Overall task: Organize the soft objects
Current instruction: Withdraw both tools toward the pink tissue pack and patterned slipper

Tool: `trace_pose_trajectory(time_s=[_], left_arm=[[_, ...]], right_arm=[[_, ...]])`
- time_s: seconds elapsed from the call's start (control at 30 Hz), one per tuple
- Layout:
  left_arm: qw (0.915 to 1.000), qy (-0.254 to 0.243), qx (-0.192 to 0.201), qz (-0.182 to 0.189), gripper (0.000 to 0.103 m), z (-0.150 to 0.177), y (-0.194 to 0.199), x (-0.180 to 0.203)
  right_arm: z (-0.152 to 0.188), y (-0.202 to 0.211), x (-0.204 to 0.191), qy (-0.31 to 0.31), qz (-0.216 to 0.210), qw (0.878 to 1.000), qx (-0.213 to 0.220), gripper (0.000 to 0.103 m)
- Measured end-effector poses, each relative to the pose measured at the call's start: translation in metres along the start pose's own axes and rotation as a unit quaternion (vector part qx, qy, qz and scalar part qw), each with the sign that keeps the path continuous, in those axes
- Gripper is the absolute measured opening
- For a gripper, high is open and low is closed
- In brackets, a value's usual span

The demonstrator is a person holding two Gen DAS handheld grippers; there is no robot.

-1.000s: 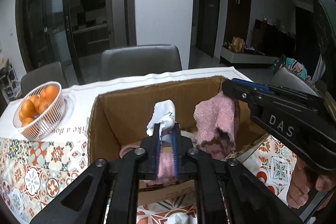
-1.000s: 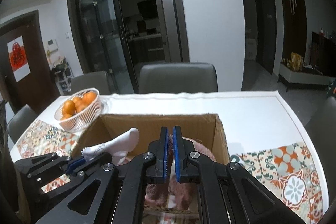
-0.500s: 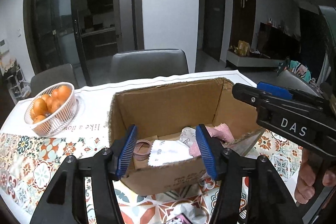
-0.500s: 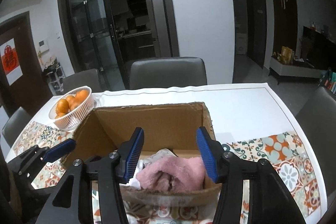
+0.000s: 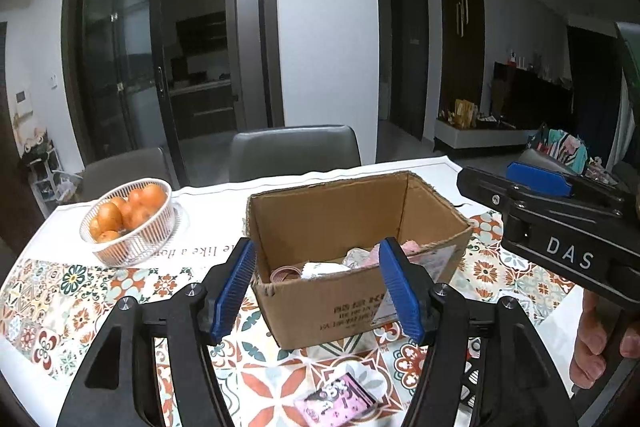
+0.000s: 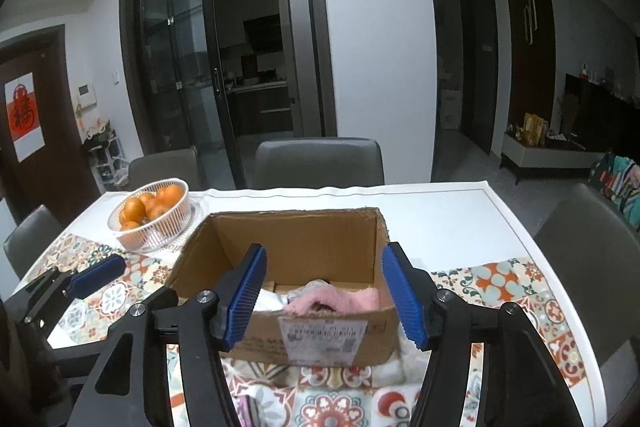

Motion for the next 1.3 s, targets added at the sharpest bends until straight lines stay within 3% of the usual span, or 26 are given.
trace_pose_trajectory(time_s=[0.53, 0.97, 1.3], left_arm=[[0.9995, 0.006, 0.017, -0.024, 0.075, 0.019, 0.069, 0.004], [0.9989, 0.030, 0.009, -0.035, 0.083, 0.059, 0.087, 0.013], [0.9977, 0.047, -0.032, -0.037, 0.085, 0.105, 0.083, 0.020]], right_arm=[[0.023, 0.076, -0.004, -0.007, 0.017, 1.000, 0.023, 0.067], [0.076, 0.100, 0.009, -0.029, 0.040, 0.999, -0.008, 0.067], [0.122, 0.099, 0.015, -0.035, 0.048, 0.997, -0.051, 0.067]])
Point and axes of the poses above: each gripper's, at about its wrist camera, not at the fingertips, and y roughly against the way its jaws point, x to its right, z to its underside, the point moved 9 cm from there along -y, roughly the way its jaws point, and after that the axes turned 6 degrees about x, right-handed, at the moved point
